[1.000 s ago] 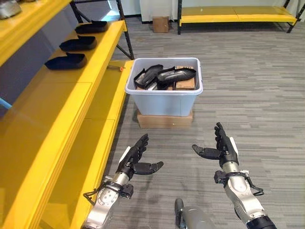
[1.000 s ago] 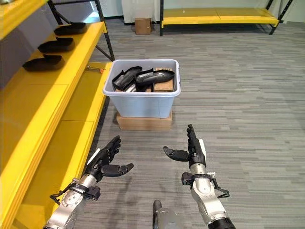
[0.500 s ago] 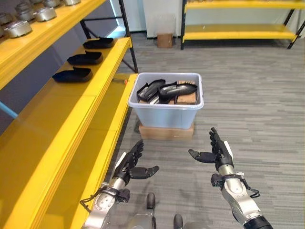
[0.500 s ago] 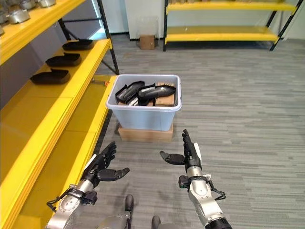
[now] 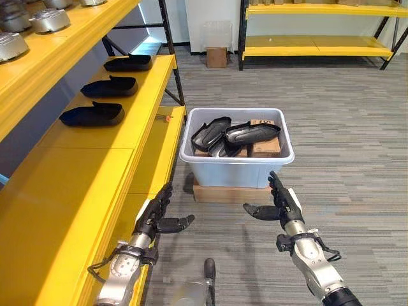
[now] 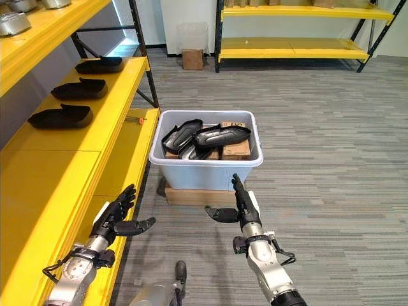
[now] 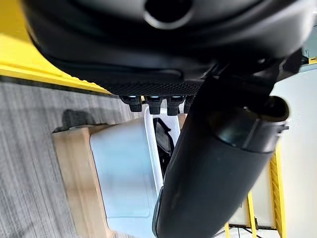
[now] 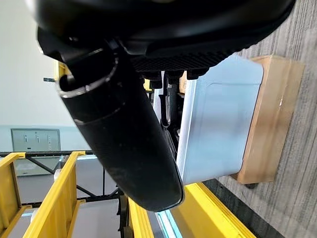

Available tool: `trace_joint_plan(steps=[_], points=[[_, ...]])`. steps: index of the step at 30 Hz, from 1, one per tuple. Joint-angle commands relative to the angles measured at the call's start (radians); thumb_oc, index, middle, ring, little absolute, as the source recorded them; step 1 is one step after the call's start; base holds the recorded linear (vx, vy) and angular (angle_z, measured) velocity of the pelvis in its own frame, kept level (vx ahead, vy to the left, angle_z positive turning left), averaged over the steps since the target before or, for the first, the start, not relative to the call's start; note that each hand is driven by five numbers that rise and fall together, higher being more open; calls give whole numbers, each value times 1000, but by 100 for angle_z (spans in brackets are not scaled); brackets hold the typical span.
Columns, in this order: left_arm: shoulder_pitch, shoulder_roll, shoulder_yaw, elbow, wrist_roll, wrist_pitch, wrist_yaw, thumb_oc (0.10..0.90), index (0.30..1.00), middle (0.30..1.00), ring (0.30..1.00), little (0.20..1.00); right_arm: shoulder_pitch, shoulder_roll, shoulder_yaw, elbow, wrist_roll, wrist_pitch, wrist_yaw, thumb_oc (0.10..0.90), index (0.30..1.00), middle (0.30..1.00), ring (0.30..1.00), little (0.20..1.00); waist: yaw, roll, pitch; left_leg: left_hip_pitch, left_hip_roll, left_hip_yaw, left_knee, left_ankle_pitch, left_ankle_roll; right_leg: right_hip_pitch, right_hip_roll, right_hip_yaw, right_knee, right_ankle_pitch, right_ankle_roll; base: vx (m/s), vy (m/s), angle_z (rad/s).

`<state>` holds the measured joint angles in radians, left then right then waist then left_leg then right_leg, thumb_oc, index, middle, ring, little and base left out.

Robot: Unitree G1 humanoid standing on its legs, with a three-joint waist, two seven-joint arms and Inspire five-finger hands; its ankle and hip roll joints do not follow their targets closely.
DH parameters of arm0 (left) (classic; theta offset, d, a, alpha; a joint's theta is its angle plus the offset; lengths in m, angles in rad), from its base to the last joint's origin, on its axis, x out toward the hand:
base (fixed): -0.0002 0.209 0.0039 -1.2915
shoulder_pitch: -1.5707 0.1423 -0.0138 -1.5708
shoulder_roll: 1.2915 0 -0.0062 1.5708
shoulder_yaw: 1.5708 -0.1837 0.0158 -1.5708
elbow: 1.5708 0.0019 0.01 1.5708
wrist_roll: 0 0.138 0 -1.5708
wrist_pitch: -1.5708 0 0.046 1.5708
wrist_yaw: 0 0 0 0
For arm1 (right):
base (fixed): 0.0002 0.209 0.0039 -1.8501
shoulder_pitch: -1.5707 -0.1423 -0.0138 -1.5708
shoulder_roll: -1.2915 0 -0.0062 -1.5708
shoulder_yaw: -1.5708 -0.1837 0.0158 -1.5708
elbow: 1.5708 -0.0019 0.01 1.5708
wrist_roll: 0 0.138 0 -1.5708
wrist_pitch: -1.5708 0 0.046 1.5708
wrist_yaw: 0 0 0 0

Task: Move parts from the plastic box to the shelf.

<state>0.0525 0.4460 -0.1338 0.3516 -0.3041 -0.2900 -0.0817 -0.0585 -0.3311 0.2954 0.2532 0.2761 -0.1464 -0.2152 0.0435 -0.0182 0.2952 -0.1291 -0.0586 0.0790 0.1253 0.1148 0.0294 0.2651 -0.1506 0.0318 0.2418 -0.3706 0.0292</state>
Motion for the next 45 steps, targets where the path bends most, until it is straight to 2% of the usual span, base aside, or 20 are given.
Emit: trace_joint_plan(steps=[1,3,5,6,7,8,9,10,13,14,15,16,19,23,25,28,29,32,39,45], points=[[-20,8,-17,-111,4,-105,-29,900,1000,1000,1000,1000,-33,-30,-63,-107,-5,-120,-26,900,1000,1000,1000,1000,5,40,-95,-44,38,-88,-7,-105,-22,-71,93,-93,145,124,2,409,157,16],[-24,16,-14,-123,-15,-101,-44,900,1000,1000,1000,1000,-32,-14,-60,-101,-8,-126,-57,900,1000,1000,1000,1000,15,29,-103,-40,-6,-91,21,-143,27,-98,55,-98,231,212,32,352,159,-2],[-23,19,-16,-138,-17,-94,-59,900,1000,1000,1000,1000,-36,5,-66,-84,-22,-139,-78,900,1000,1000,1000,1000,23,25,-109,-38,-34,-93,28,-161,59,-106,45,-92,291,277,50,348,153,-7],[-30,24,-22,-143,-20,-80,-75,900,1000,1000,1000,1000,-41,22,-70,-64,-31,-153,-93,900,1000,1000,1000,1000,34,13,-123,-38,-67,-98,30,-186,91,-123,42,-65,408,405,87,362,181,-3],[-35,23,-25,-143,-18,-77,-77,900,1000,1000,1000,1000,-43,26,-69,-61,-37,-154,-97,900,1000,1000,1000,1000,34,18,-126,-33,-67,-100,27,-189,98,-138,41,-66,480,440,91,237,136,-16],[-36,22,-25,-143,-18,-76,-77,900,1000,1000,1000,1000,-44,27,-69,-61,-38,-154,-97,900,1000,1000,1000,1000,36,18,-127,-34,-69,-98,27,-190,100,-145,39,-62,496,442,92,216,201,-11],[-43,14,-44,-148,-16,-75,-62,900,1000,1000,1000,1000,-54,35,-55,-65,-69,-148,-111,900,1000,1000,1000,1000,26,46,-111,2,-56,-79,22,-209,116,-304,12,-81,702,435,63,204,184,-20],[-42,14,-51,-148,-20,-77,-48,900,1000,1000,1000,1000,-56,35,-49,-64,-75,-147,-111,900,1000,1000,1000,1000,22,51,-104,12,-53,-67,21,-211,117,-346,2,-90,702,414,51,267,180,-38],[-29,16,-58,-151,-54,-85,-40,900,1000,1000,1000,1000,-61,29,-37,-67,-94,-144,-115,900,1000,1000,1000,1000,6,62,-83,61,-36,-49,6,-219,104,-421,3,-127,551,339,25,204,-79,-53],[-23,25,-43,-158,-66,-77,-64,900,1000,1000,1000,1000,-58,17,-43,-80,-89,-138,-108,900,1000,1000,1000,1000,0,55,-72,90,-27,-53,-7,-225,91,-421,8,-158,323,307,24,205,-186,-45],[-22,27,-40,-160,-68,-74,-69,900,1000,1000,1000,1000,-58,14,-43,-83,-85,-138,-106,900,1000,1000,1000,1000,0,56,-72,92,-24,-54,-10,-223,88,-419,10,-162,282,312,24,406,-382,-17],[-11,31,-28,-176,-71,-56,-71,900,1000,1000,1000,1000,-60,-3,-48,-106,-70,-141,-78,900,1000,1000,1000,1000,-14,38,-55,146,-9,-64,-43,-233,70,-441,1,-172,-19,379,50,333,-303,-11],[-8,21,-46,-174,-62,-60,-44,900,1000,1000,1000,1000,-63,-11,-47,-122,-45,-133,-41,900,1000,1000,1000,1000,-37,30,-38,216,4,-76,-84,-256,61,-500,-6,-143,-188,470,96,375,-267,-21],[16,2,-69,-184,-20,-84,-3,900,1000,1000,1000,1000,-53,-17,-50,-132,-30,-128,-25,900,1000,1000,1000,1000,-53,18,-56,250,21,-99,-115,-284,54,-475,6,-111,-235,493,118,298,-252,16],[15,2,-76,-170,-28,-92,22,900,1000,1000,1000,1000,-53,-23,-40,-141,-26,-108,-35,900,1000,1000,1000,1000,-60,8,-70,257,30,-92,-100,-300,46,-465,1,-107,-200,503,118,252,-266,38],[-1,-12,-71,-166,-68,-95,21,900,1000,1000,1000,1000,-52,-37,-29,-149,-33,-106,-35,900,1000,1000,1000,1000,-74,9,-70,255,97,-30,-83,-291,7,-459,10,-145,-116,427,83,212,-251,39],[-1,-12,-71,-167,-69,-95,21,900,1000,1000,1000,1000,-52,-37,-29,-149,-33,-106,-35,900,1000,1000,1000,1000,-75,9,-70,254,98,-31,-83,-291,6,-460,10,-146,-114,426,82,90,-180,17],[-44,-22,-80,-174,-57,-87,18,900,1000,1000,1000,1000,-65,-63,-44,-149,-25,-131,-57,900,1000,1000,1000,1000,-86,8,-45,203,147,3,-31,-278,-19,-471,12,-160,-46,371,55,36,-132,6],[-68,-33,-103,-189,-41,-91,59,900,1000,1000,1000,1000,-84,-98,-56,-168,-74,-148,-86,900,1000,1000,1000,1000,-108,34,-28,214,181,5,-50,-246,-56,-501,24,-144,21,330,32,88,-45,4],[-59,-30,-86,-193,-39,-99,111,900,1000,1000,1000,1000,-81,-114,-63,-183,-108,-159,-46,900,1000,1000,1000,1000,-114,37,-36,210,171,27,62,-267,-51,-503,13,-151,65,298,11,124,-99,-6]])
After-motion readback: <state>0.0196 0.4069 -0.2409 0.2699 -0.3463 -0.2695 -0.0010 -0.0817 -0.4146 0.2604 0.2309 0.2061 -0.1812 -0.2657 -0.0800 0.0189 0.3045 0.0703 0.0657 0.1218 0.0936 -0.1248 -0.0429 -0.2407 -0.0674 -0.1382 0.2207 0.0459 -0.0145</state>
